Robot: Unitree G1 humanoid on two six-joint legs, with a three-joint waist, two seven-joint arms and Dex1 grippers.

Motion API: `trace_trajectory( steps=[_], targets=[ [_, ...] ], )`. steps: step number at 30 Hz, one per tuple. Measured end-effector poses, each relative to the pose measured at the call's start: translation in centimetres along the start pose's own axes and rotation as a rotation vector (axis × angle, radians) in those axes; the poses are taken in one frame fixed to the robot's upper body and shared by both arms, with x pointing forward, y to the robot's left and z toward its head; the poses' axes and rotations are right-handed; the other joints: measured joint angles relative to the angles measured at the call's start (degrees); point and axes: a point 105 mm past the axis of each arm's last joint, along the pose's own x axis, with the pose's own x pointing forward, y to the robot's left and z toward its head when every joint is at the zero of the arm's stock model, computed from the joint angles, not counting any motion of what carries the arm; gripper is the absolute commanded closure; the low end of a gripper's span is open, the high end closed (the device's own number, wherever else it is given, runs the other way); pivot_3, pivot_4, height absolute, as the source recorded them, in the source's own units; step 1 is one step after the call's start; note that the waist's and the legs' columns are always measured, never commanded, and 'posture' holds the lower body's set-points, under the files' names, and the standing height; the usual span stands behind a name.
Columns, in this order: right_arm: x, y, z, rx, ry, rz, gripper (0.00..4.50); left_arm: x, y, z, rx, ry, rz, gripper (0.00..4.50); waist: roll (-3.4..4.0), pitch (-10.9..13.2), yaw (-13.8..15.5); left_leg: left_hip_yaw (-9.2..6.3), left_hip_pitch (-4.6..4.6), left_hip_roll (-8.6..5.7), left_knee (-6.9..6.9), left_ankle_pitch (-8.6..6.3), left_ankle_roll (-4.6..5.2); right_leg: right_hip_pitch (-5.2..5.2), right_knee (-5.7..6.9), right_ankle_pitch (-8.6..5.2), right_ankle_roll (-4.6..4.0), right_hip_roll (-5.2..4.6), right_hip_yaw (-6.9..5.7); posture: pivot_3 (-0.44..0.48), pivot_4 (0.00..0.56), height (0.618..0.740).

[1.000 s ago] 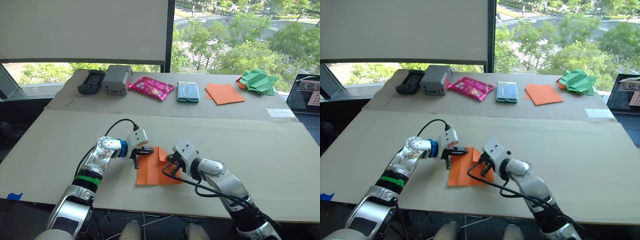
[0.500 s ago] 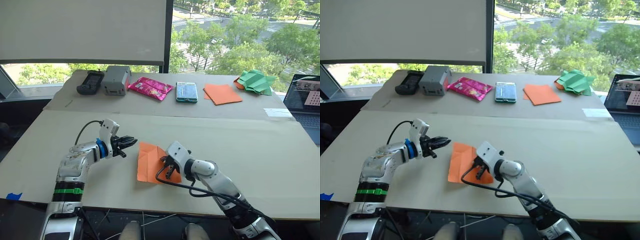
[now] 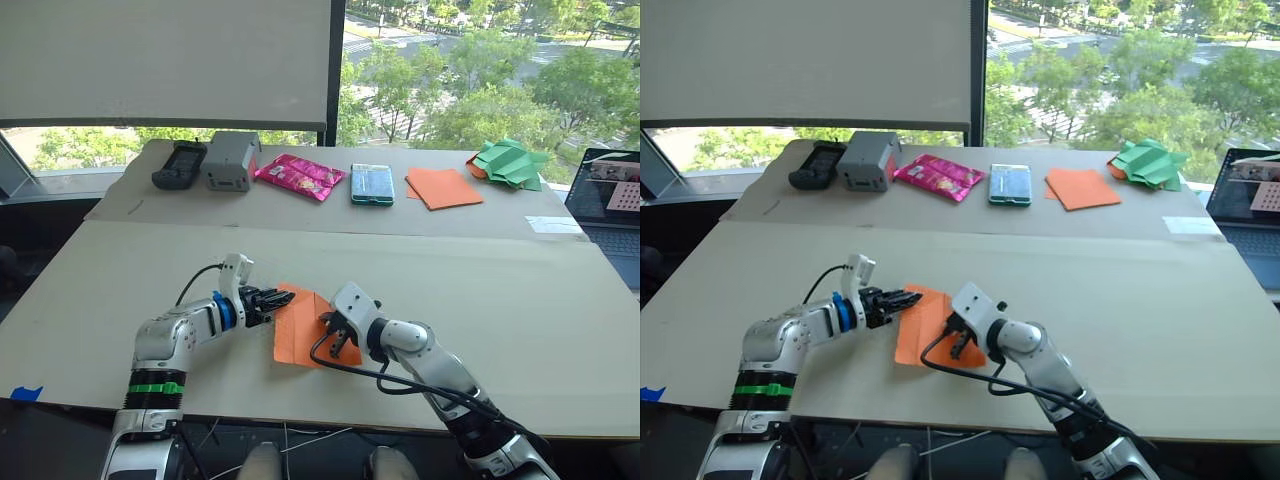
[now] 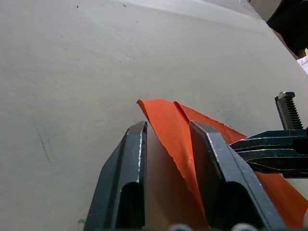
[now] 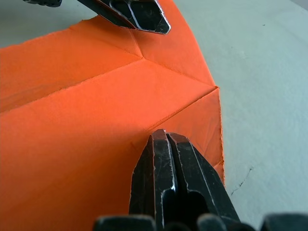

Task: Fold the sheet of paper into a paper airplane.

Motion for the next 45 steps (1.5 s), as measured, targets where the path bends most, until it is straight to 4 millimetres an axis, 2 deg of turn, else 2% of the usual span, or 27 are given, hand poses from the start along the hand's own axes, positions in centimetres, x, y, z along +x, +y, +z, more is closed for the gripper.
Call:
trace_trajectory(
  steps=[2, 6, 9, 13, 19, 26, 34, 39, 45],
  targets=[
    [0.0, -0.1, 0.0, 0.001, 0.001, -0.006, 4.5, 0.0, -0.1, 0.2, -0.001, -0.004, -0.005, 4.47, 0.0, 0.0, 0.0, 0.0, 0.0, 0.0, 0.0, 0.0, 0.0, -0.01, 0.0, 0.0, 0.0, 0.0, 0.0, 0.0, 0.15, 0.702],
    [0.1, -0.1, 0.0, 0.003, -0.001, -0.008, 4.5, 0.2, 0.0, 0.6, 0.04, -0.003, 0.001, 4.47, -0.01, 0.0, 0.0, 0.0, -0.01, 0.0, 0.0, -0.01, -0.01, -0.02, -0.03, 0.0, 0.0, 0.0, 0.0, 0.0, 0.15, 0.702],
    [0.1, 0.0, 0.1, 0.005, -0.003, -0.007, 4.5, 0.2, -0.1, 0.7, 0.154, 0.022, 0.014, 4.47, 0.0, 0.0, 0.0, 0.0, -0.02, 0.0, 0.0, -0.01, -0.01, -0.02, -0.03, 0.0, -0.01, 0.0, 0.0, 0.0, 0.15, 0.702],
    [0.1, -0.1, 0.1, 0.007, -0.002, -0.013, 4.5, 0.0, -1.2, 0.0, 0.297, 0.06, -0.027, 4.47, 0.04, 0.0, 0.0, 0.03, -0.02, 0.0, -0.01, -0.01, -0.01, -0.02, -0.04, 0.0, -0.01, 0.0, 0.03, 0.0, 0.15, 0.702],
    [0.2, -0.2, 0.0, 0.019, -0.003, -0.029, 4.5, 0.6, -2.3, -1.6, 0.351, 0.11, -0.087, 4.47, 0.05, 0.0, 0.1, 0.02, -0.05, 0.01, -0.01, -0.02, -0.03, -0.06, -0.09, 0.0, -0.02, -0.01, 0.03, 0.0, 0.15, 0.702],
    [0.4, -0.7, 0.2, 0.066, -0.02, -0.05, 4.5, 0.9, -2.2, -2.5, 0.408, 0.161, -0.093, 4.47, 0.08, 0.0, 0.0, 0.02, -0.07, 0.0, -0.01, -0.02, -0.02, -0.06, -0.08, 0.0, -0.02, -0.01, 0.03, 0.0, 0.15, 0.702],
    [1.2, -2.3, 1.3, 0.122, -0.063, -0.108, 4.5, 1.2, -1.9, -2.6, 0.494, 0.188, -0.106, 4.47, 0.14, 0.1, 0.1, 0.02, -0.07, 0.0, -0.01, -0.01, -0.02, -0.06, -0.06, 0.0, -0.02, -0.01, 0.03, 0.0, 0.15, 0.702],
    [2.2, -2.0, 2.6, 0.118, -0.113, -0.091, 4.5, 1.3, -1.9, -2.5, 0.514, 0.196, -0.109, 4.47, 0.18, 0.1, 0.1, 0.02, -0.07, 0.0, -0.01, -0.01, -0.02, -0.06, -0.05, 0.0, -0.02, -0.01, 0.03, 0.0, 0.15, 0.702],
    [3.1, -1.6, 2.3, 0.108, -0.096, -0.071, 4.5, 1.3, -2.0, -2.5, 0.535, 0.198, -0.112, 4.47, 0.19, 0.1, 0.1, 0.02, -0.08, 0.0, -0.02, -0.01, -0.02, -0.06, -0.04, 0.0, -0.02, 0.0, 0.03, 0.0, 0.15, 0.702]
  ],
)
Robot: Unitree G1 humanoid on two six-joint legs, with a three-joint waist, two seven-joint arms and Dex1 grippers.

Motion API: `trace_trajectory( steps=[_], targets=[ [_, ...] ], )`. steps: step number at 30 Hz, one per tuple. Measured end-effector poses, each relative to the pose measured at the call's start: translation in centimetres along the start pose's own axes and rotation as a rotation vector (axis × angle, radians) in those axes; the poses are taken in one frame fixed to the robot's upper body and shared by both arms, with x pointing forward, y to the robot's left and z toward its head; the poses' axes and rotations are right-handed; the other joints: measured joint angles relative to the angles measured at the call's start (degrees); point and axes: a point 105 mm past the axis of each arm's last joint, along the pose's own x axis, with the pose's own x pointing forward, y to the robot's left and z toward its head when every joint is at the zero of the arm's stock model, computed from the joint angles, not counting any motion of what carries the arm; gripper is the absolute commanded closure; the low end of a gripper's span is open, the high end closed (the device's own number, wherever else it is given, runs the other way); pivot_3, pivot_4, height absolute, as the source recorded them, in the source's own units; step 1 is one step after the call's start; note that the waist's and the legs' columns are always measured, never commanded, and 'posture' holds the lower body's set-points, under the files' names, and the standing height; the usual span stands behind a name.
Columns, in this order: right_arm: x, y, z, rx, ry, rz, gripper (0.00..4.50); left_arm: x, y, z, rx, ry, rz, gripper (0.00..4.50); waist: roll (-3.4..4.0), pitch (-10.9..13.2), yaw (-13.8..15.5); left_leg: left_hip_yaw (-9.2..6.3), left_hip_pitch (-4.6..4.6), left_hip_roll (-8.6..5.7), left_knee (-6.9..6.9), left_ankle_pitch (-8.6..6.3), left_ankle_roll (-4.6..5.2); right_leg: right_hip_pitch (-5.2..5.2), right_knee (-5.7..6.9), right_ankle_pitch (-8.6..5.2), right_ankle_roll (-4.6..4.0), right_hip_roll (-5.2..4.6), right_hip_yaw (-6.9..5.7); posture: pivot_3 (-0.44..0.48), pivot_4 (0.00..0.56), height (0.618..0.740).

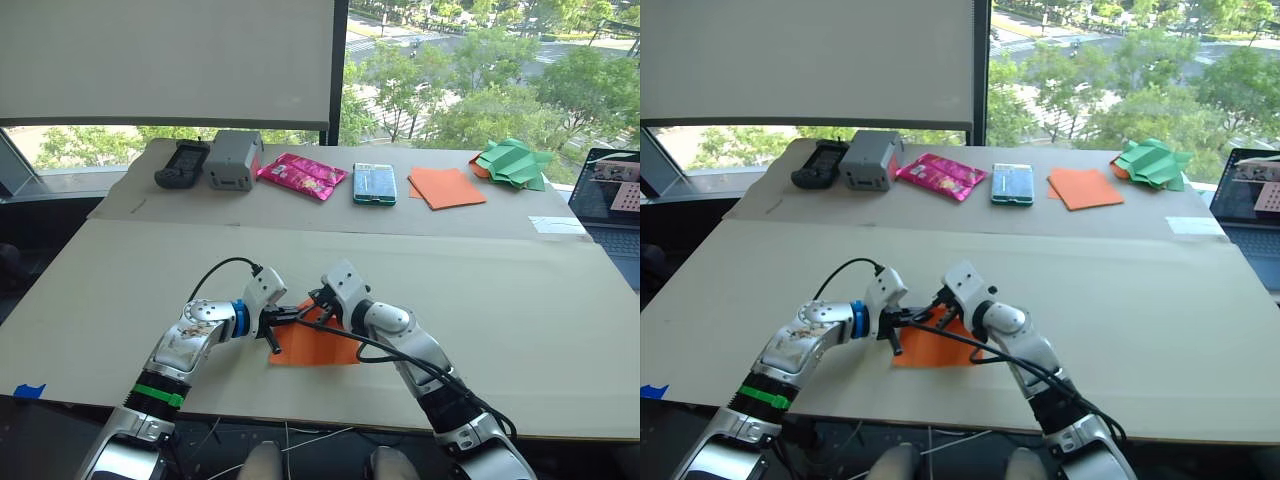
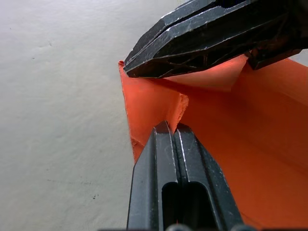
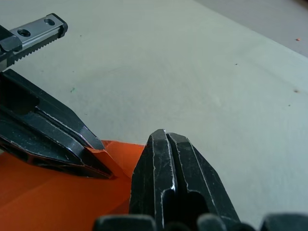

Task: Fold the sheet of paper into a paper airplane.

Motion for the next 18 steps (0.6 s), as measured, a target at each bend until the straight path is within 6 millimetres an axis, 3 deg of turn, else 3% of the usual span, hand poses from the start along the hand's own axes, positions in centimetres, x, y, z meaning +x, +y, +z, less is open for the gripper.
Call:
trace_trajectory(
  steps=[5, 12, 17, 18],
  targets=[
    [0.4, -0.2, -0.8, -0.045, 0.056, -0.001, 4.5, -0.1, 0.1, 0.0, 0.009, 0.006, 0.003, 4.47, 0.07, 0.0, -0.2, -0.01, 0.04, 0.0, 0.0, 0.0, 0.0, 0.0, 0.04, 0.0, 0.0, 0.0, 0.0, 0.0, 0.15, 0.702],
    [0.6, -0.3, -0.9, -0.056, 0.079, 0.003, 4.5, -0.8, 0.3, 0.0, -0.015, 0.005, -0.004, 2.29, 0.08, -0.1, -0.2, -0.02, 0.06, 0.0, 0.0, 0.0, 0.0, 0.0, 0.08, 0.0, 0.0, 0.0, 0.0, 0.0, 0.15, 0.702],
    [0.6, -0.3, -0.9, -0.055, 0.079, 0.001, 4.5, -2.0, 1.5, 0.9, -0.101, -0.047, 0.022, 2.29, 0.08, 0.0, -0.2, -0.03, 0.04, 0.0, 0.0, 0.0, 0.0, -0.01, 0.07, 0.0, 0.0, 0.0, 0.0, 0.0, 0.15, 0.702],
    [0.6, -0.4, -0.9, -0.055, 0.079, 0.0, 4.5, -2.1, 1.7, 1.4, -0.103, -0.064, 0.02, 2.55, 0.08, 0.0, -0.2, -0.02, 0.04, 0.0, 0.0, 0.0, 0.0, -0.01, 0.07, 0.0, 0.0, 0.0, 0.0, 0.0, 0.15, 0.702]
  ],
)
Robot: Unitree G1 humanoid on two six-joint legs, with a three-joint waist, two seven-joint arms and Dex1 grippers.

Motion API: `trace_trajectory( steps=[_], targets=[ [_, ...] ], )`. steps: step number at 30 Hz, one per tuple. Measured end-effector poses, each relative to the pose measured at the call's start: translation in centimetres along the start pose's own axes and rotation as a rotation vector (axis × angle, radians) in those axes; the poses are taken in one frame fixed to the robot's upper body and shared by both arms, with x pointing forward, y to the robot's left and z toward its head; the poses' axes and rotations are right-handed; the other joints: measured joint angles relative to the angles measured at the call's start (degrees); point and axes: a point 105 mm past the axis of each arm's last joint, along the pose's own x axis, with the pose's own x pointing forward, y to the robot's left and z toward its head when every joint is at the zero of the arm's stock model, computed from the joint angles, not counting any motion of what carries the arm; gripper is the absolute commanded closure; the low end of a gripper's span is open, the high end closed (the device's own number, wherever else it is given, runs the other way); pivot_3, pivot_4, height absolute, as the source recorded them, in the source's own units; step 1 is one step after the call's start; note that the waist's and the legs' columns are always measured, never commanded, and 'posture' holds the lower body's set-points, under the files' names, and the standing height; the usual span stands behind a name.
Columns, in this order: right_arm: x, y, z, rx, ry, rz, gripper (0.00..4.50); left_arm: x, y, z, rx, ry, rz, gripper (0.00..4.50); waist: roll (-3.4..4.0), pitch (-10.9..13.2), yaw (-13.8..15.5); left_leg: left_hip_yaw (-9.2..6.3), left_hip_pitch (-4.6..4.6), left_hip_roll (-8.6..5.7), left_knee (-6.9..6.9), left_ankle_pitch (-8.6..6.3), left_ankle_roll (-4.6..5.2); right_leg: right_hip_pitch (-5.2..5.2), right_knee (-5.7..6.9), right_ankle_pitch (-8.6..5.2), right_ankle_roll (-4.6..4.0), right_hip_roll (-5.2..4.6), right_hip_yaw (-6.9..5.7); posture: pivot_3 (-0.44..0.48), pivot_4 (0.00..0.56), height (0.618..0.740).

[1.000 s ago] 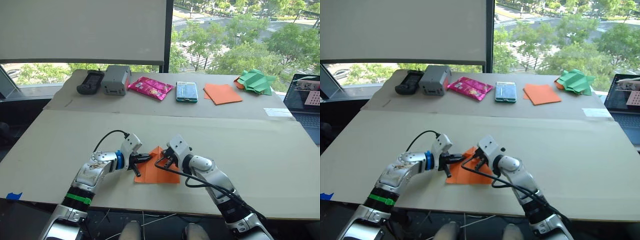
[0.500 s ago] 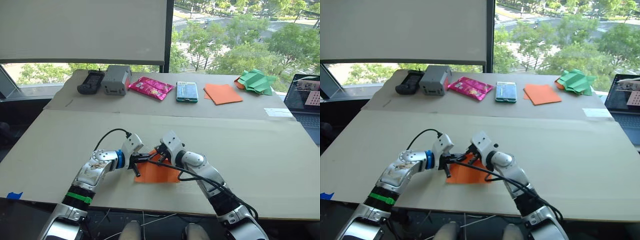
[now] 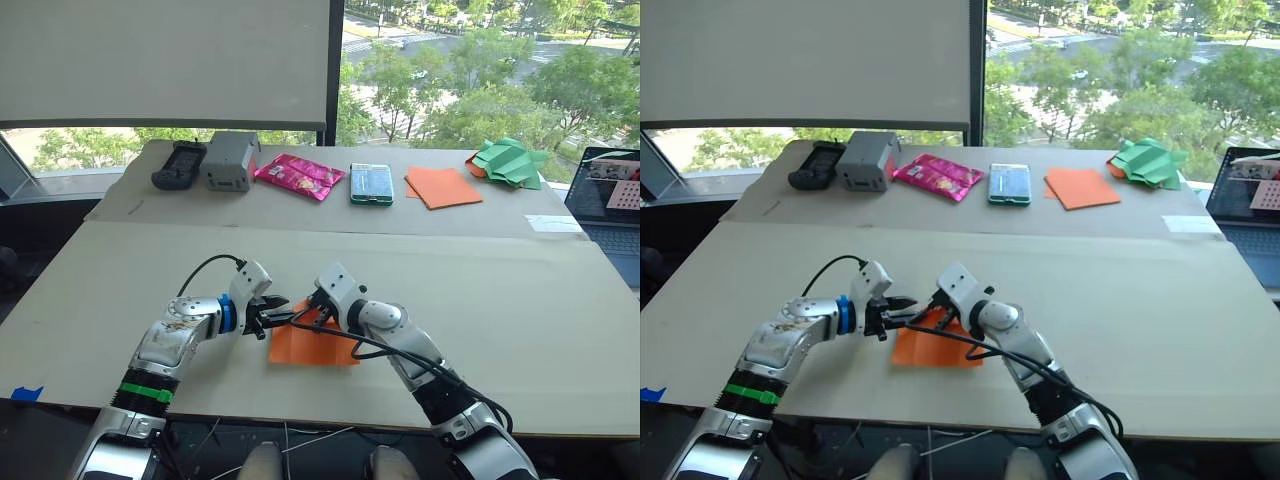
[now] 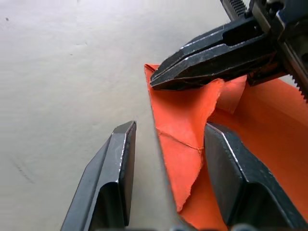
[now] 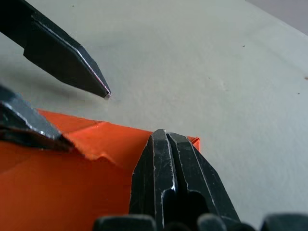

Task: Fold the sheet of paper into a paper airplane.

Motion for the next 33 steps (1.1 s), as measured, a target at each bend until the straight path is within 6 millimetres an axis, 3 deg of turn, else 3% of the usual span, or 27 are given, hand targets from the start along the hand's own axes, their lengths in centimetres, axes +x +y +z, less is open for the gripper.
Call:
trace_trajectory(
  steps=[6, 12, 19, 33],
  targets=[
    [0.0, 0.0, 0.0, 0.0, 0.0, -0.003, 4.5, 0.3, 0.4, 1.8, -0.018, -0.055, -0.028, 4.47, 0.0, 0.0, 0.0, 0.0, 0.0, 0.0, 0.0, 0.0, 0.01, 0.01, 0.0, 0.0, 0.0, 0.0, 0.0, 0.0, 0.15, 0.702],
    [0.0, 0.0, 0.0, 0.001, 0.001, -0.006, 4.5, 1.1, 0.6, 2.5, -0.043, -0.074, -0.035, 4.47, -0.01, 0.0, 0.0, 0.0, 0.02, -0.01, 0.0, 0.02, 0.03, 0.03, 0.03, 0.01, 0.01, 0.02, 0.0, 0.0, 0.15, 0.702],
    [0.0, -0.1, 0.0, 0.003, 0.001, -0.011, 4.5, 3.6, 0.7, 0.1, 0.019, 0.035, -0.007, 4.47, -0.03, 0.0, 0.1, 0.01, -0.01, -0.02, 0.01, 0.04, 0.06, 0.03, 0.02, 0.01, 0.01, 0.02, 0.0, 0.0, 0.15, 0.702],
    [-0.1, -0.3, -0.3, 0.012, 0.015, -0.025, 4.5, 4.4, 0.4, -0.6, 0.235, 0.105, -0.017, 4.47, 0.09, -0.2, 0.3, 0.01, 0.03, -0.01, 0.01, 0.02, 0.03, 0.07, 0.02, 0.01, 0.01, 0.02, 0.0, 0.0, 0.15, 0.702]
  ],
)
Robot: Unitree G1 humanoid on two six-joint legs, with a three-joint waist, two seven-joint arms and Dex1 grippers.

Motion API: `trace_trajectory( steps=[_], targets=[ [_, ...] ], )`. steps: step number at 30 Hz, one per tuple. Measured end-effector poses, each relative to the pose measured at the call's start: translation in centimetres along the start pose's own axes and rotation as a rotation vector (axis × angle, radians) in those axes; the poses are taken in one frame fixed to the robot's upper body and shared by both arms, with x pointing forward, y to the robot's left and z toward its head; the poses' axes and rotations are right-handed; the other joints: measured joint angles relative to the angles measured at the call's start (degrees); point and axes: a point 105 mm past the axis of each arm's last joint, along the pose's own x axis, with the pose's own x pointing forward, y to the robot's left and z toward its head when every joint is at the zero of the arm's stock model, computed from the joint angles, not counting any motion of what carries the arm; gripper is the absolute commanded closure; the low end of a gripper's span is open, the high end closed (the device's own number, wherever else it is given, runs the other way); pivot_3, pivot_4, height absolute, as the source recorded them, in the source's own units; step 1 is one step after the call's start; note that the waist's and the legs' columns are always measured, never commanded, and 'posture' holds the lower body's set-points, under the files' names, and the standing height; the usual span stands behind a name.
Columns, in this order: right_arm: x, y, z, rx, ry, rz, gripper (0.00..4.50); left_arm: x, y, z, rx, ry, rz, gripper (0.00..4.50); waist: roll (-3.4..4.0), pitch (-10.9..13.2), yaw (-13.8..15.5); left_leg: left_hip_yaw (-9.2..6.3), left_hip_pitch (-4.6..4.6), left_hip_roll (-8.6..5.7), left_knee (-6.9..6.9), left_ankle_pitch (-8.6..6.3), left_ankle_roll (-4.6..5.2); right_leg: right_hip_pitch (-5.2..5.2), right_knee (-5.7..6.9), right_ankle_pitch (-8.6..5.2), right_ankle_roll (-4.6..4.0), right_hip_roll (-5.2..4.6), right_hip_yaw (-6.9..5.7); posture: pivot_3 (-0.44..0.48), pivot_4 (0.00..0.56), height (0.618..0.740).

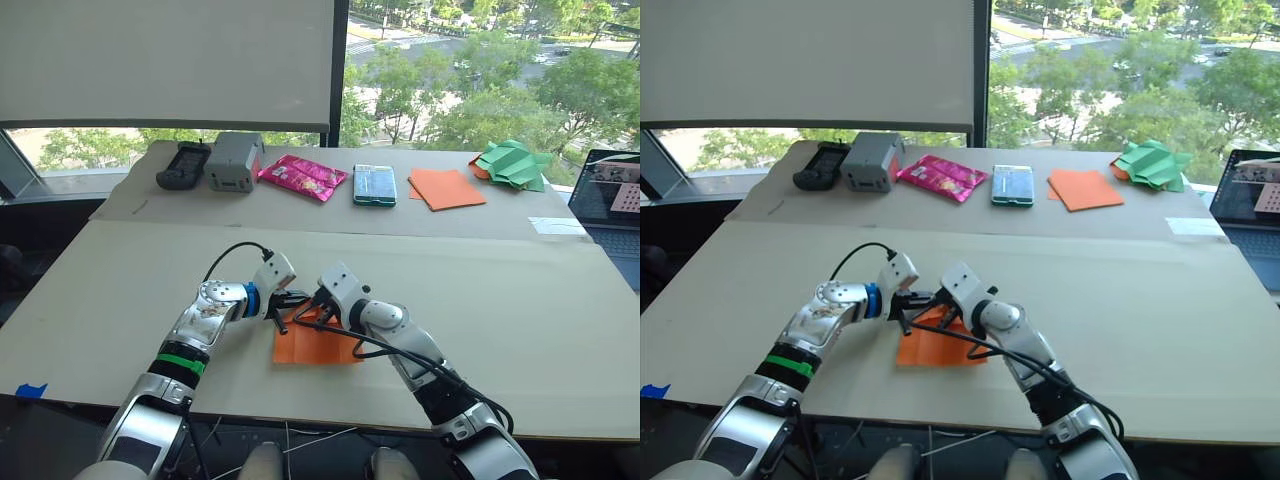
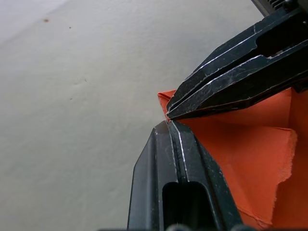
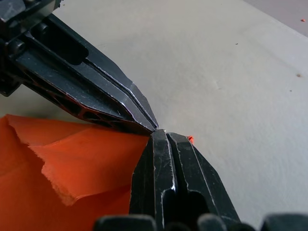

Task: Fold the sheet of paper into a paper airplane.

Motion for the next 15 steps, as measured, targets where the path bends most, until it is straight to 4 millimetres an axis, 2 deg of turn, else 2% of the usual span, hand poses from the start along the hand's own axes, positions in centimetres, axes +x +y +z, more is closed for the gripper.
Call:
trace_trajectory(
  steps=[15],
  targets=[
    [0.0, 0.4, -0.2, -0.005, 0.013, 0.008, 4.5, -2.2, -1.0, -2.0, 0.059, 0.06, -0.014, 4.47, 0.3, -0.4, -0.3, 0.0, 0.06, 0.01, 0.0, -0.01, -0.01, 0.01, 0.0, -0.02, -0.03, 0.0, 0.02, 0.0, 0.15, 0.702]
  ],
)
